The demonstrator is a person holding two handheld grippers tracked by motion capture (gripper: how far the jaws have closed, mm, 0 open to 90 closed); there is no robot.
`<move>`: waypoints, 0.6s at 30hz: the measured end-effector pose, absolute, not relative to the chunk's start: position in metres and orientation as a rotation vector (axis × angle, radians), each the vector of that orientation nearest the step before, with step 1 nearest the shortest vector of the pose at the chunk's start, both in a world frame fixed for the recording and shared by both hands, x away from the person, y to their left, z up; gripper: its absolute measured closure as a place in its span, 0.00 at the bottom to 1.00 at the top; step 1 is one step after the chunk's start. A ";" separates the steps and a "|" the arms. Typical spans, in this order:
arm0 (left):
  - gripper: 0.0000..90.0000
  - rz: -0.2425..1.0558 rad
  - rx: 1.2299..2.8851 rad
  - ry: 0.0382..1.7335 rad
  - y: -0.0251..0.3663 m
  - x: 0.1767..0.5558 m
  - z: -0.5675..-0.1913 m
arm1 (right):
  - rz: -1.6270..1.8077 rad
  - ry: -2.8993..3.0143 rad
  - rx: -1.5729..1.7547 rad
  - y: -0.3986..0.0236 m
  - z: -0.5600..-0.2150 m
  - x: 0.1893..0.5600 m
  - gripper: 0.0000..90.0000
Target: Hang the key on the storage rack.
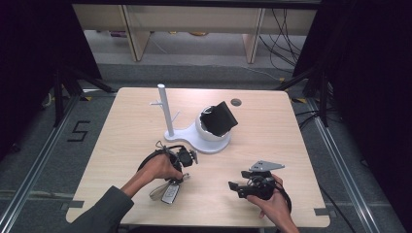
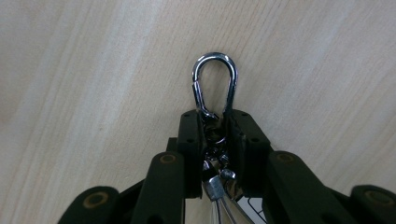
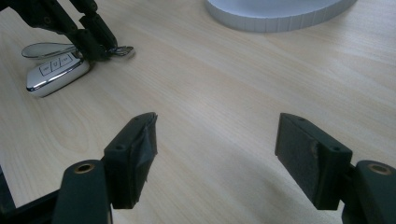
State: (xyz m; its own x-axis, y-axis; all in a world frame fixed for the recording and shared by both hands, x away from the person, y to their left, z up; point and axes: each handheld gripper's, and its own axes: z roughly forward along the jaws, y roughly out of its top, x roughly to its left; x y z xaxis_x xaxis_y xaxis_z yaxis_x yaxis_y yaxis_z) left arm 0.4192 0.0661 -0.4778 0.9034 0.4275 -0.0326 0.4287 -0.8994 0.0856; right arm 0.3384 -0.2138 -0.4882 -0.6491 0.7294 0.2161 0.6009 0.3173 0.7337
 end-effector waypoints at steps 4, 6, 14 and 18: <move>0.83 0.009 2.979 0.645 0.067 0.420 -0.478 | 1.233 2.420 1.219 -0.213 -0.488 0.338 0.34; 0.83 -0.010 2.975 0.632 0.068 0.420 -0.478 | 1.242 2.418 1.221 -0.213 -0.488 0.338 0.34; 0.83 -0.033 2.962 0.596 0.070 0.419 -0.477 | 1.238 2.411 1.221 -0.214 -0.487 0.339 0.34; 0.83 -0.018 2.943 0.593 0.076 0.418 -0.468 | 1.260 2.403 1.230 -0.214 -0.488 0.339 0.34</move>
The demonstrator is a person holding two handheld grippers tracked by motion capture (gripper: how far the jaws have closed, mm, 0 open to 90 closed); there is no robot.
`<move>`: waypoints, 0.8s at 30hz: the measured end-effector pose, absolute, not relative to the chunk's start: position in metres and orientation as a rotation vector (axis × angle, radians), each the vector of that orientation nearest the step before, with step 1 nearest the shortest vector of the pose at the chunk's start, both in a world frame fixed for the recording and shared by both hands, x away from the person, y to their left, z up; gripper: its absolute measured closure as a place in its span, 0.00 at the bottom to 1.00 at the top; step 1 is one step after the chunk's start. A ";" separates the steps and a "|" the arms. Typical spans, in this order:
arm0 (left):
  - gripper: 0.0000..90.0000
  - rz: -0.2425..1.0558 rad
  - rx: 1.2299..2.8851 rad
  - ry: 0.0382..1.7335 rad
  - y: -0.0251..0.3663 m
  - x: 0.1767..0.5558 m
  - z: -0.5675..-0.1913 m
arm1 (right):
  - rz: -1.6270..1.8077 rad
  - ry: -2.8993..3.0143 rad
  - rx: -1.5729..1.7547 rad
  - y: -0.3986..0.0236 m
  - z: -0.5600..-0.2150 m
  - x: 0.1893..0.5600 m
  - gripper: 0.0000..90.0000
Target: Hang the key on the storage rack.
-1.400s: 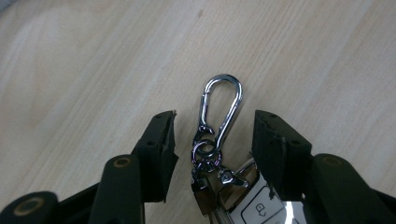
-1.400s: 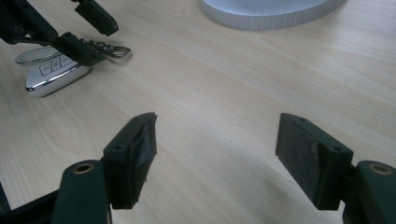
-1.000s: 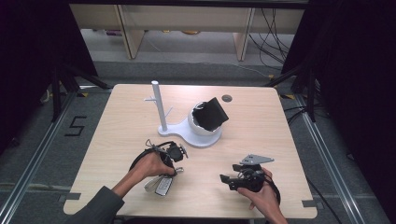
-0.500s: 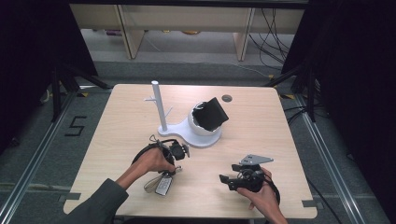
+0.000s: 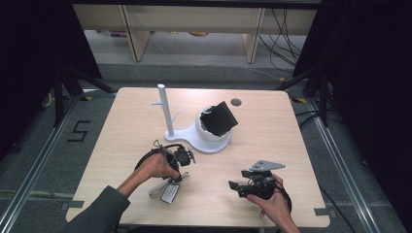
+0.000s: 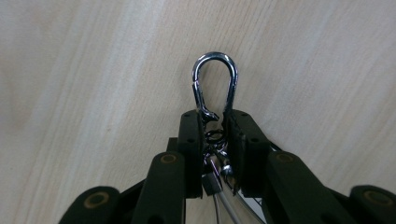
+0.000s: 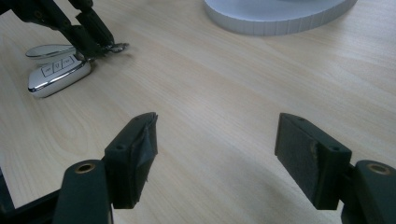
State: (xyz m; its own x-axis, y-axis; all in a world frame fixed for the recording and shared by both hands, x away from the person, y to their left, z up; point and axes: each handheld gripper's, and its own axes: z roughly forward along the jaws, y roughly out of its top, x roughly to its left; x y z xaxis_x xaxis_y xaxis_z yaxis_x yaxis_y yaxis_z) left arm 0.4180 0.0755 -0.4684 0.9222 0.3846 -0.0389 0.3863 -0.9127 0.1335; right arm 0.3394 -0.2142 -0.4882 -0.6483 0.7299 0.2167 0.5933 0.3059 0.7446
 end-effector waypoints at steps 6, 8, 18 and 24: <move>0.84 0.017 2.903 0.606 0.086 0.419 -0.454 | 1.278 2.408 1.259 -0.213 -0.488 0.338 0.34; 0.84 0.045 2.890 0.625 0.093 0.419 -0.447 | 1.232 2.405 1.229 -0.215 -0.488 0.339 0.34; 0.84 0.127 2.846 0.668 0.115 0.419 -0.411 | 1.267 2.416 1.231 -0.215 -0.491 0.341 0.34; 0.84 0.214 2.827 0.709 0.131 0.419 -0.375 | 1.261 2.412 1.248 -0.216 -0.492 0.341 0.34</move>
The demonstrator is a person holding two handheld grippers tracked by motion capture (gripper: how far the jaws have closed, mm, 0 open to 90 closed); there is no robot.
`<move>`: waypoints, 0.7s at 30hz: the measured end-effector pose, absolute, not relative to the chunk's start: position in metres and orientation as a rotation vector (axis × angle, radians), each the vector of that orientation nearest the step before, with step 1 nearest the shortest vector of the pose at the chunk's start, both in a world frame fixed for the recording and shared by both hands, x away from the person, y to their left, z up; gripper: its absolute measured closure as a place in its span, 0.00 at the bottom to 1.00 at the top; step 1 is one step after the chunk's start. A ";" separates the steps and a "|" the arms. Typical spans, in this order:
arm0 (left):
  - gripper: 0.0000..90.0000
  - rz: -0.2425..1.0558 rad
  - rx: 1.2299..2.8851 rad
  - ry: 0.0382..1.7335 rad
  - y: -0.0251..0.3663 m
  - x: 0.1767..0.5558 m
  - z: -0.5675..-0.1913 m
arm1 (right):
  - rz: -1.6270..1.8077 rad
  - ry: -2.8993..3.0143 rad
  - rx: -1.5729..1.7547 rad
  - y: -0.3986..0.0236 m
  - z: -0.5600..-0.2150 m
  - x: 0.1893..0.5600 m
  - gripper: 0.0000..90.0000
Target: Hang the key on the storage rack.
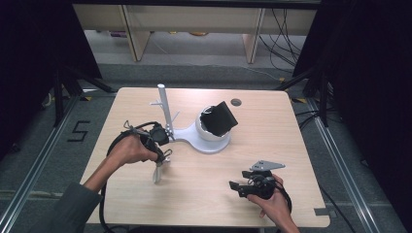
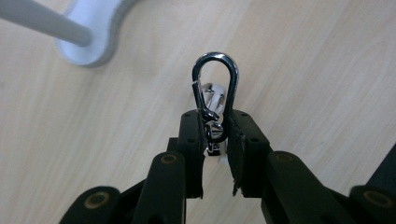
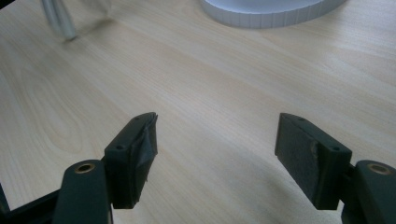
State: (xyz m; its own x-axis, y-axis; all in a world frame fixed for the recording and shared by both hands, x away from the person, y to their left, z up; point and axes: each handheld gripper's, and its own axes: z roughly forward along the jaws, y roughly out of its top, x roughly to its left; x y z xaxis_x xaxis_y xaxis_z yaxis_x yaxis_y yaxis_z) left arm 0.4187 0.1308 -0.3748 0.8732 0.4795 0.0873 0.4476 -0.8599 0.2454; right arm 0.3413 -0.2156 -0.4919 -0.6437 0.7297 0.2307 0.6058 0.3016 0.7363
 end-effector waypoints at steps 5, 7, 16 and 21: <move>0.84 0.261 2.803 0.735 0.136 0.420 -0.354 | 1.245 2.409 1.262 -0.216 -0.491 0.341 0.34; 0.84 0.261 2.799 0.746 0.138 0.422 -0.346 | 1.237 2.404 1.268 -0.217 -0.491 0.340 0.34; 0.84 0.334 2.739 0.828 0.152 0.432 -0.314 | 1.265 2.425 1.278 -0.216 -0.493 0.342 0.33; 0.84 0.376 2.720 0.863 0.161 0.438 -0.301 | 1.239 2.420 1.297 -0.216 -0.491 0.341 0.33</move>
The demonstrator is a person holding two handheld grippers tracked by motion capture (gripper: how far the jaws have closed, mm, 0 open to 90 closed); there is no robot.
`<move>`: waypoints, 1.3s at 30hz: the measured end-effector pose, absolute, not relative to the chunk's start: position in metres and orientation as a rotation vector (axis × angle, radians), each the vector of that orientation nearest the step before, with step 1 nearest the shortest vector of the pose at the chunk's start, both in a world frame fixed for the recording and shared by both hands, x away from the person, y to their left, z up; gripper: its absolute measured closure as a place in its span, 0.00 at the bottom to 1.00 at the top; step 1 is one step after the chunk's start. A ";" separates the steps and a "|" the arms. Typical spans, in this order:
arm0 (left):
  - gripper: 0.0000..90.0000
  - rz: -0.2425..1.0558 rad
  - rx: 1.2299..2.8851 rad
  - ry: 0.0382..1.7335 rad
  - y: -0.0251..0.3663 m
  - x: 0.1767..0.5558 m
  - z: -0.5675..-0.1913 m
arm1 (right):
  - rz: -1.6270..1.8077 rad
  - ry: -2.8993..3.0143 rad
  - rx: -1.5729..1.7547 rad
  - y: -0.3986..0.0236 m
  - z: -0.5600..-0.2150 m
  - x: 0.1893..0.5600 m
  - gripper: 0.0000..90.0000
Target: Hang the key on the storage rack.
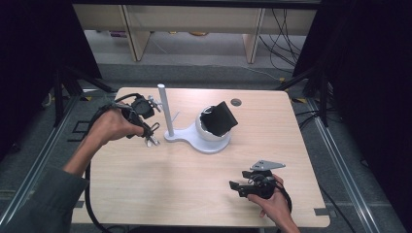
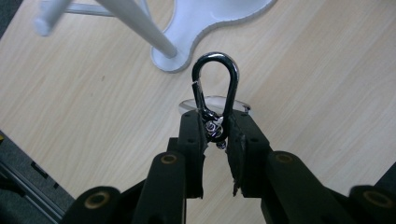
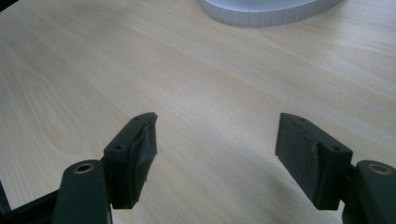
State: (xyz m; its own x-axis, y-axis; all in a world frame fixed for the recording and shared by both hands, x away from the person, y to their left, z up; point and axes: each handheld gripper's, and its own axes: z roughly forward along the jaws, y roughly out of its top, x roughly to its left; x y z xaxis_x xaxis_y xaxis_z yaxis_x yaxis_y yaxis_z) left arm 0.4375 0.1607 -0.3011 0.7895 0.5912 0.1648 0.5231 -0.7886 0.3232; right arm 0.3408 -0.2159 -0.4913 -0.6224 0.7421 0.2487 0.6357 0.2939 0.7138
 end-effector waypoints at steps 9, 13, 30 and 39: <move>0.84 0.434 2.659 0.982 0.179 0.456 -0.281 | 1.269 2.424 1.282 -0.216 -0.493 0.342 0.33; 0.84 0.451 2.625 1.019 0.184 0.464 -0.274 | 1.239 2.415 1.283 -0.217 -0.492 0.341 0.33; 0.84 0.447 2.624 1.083 0.176 0.487 -0.281 | 1.247 2.419 1.275 -0.217 -0.491 0.341 0.33; 0.84 0.429 2.620 1.128 0.173 0.497 -0.291 | 1.252 2.419 1.268 -0.217 -0.490 0.341 0.34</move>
State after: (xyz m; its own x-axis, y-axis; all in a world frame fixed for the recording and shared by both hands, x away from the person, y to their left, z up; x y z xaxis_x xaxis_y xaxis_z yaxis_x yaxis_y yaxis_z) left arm 0.4971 0.1732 -0.2909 0.6557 0.7365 0.1662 0.6609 -0.6664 0.3451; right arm 0.3412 -0.2170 -0.4905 -0.6358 0.7336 0.2400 0.6196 0.2997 0.7255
